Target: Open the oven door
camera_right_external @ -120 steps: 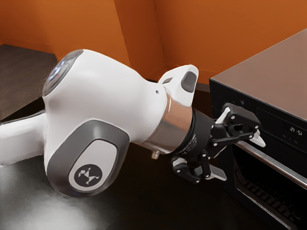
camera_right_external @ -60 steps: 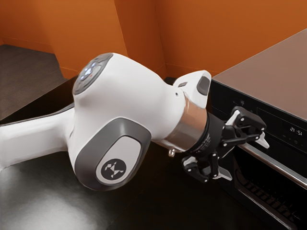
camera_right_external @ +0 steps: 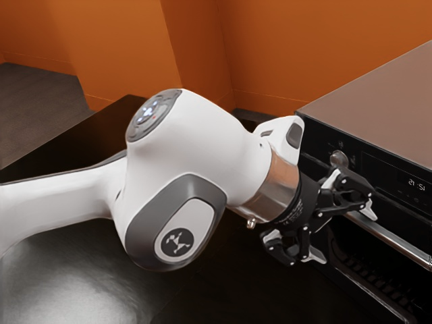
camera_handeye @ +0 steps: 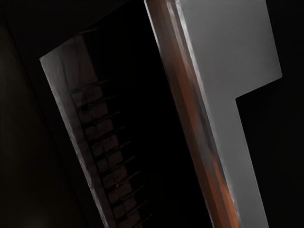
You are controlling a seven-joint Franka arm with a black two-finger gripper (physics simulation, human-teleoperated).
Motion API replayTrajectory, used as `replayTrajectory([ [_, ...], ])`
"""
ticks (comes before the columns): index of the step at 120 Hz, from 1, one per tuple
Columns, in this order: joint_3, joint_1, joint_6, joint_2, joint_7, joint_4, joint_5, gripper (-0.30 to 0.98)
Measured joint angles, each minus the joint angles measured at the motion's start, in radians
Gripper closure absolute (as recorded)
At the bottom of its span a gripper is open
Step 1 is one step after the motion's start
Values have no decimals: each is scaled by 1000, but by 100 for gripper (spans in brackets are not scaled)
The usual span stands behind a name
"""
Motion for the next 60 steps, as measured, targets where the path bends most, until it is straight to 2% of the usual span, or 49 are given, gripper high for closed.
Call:
replayTrajectory([
  [16,1,14,0,-45,-2,-50,-5,0],
  [33,-11,85,0,-274,-4,-264,-8,0],
  [38,-56,140,0,-353,-5,-324,-24,0],
  [48,-208,290,-4,-527,-5,-417,-83,0],
  [60,-311,380,-23,-636,-5,-448,-124,0],
])
